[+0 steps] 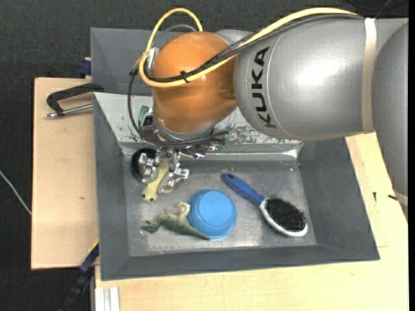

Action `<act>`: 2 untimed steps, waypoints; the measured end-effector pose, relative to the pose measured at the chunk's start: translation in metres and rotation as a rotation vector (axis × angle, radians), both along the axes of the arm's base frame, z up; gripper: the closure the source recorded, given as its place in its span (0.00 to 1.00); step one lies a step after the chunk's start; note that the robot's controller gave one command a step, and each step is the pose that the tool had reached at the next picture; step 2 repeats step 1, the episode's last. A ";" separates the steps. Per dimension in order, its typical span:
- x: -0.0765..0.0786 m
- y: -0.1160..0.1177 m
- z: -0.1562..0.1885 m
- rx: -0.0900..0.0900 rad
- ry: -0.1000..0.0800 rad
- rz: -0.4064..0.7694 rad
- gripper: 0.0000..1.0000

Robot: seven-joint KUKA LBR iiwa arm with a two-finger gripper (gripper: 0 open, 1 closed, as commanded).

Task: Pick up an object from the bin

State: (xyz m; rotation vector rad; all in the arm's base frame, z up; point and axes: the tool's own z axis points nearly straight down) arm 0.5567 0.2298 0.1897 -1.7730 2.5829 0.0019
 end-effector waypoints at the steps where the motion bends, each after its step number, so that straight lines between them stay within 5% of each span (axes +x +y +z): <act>1: 0.001 0.002 0.006 0.000 0.000 -0.003 1.00; 2: 0.001 0.002 0.006 0.000 0.000 -0.003 1.00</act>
Offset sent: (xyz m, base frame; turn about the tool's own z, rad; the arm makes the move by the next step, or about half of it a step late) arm -0.0002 0.0001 0.0042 0.0000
